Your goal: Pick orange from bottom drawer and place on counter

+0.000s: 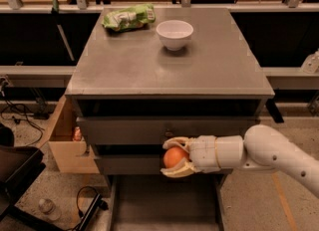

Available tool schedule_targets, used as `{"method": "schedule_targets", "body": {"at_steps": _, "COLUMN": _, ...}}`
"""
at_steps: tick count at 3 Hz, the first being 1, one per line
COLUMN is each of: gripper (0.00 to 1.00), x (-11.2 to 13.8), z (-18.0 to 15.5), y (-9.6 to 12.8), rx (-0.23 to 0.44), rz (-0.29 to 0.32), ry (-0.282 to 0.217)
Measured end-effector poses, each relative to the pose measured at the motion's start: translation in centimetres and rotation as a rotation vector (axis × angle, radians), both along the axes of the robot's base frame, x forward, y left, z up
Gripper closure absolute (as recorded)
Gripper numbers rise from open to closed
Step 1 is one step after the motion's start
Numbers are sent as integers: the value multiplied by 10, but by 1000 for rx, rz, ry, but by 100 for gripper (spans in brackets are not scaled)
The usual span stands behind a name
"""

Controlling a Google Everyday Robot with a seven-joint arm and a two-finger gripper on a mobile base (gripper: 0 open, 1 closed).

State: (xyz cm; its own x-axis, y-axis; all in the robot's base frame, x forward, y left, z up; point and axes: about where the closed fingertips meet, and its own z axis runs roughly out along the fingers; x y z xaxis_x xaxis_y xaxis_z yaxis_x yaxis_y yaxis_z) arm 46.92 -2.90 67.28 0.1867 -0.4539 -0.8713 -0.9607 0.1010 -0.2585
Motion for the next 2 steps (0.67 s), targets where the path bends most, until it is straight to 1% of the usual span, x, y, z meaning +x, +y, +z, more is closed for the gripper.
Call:
{"method": "schedule_targets", "body": {"at_steps": 1, "gripper": 100, "x": 16, "z": 85, "y": 3, "rx": -5, "rz": -14, "ry": -3}}
{"method": "schedule_targets", "body": {"at_steps": 2, "gripper": 100, "x": 33, "z": 181, "y": 18, "rx": -48, "rz": -28, "ry": -42}}
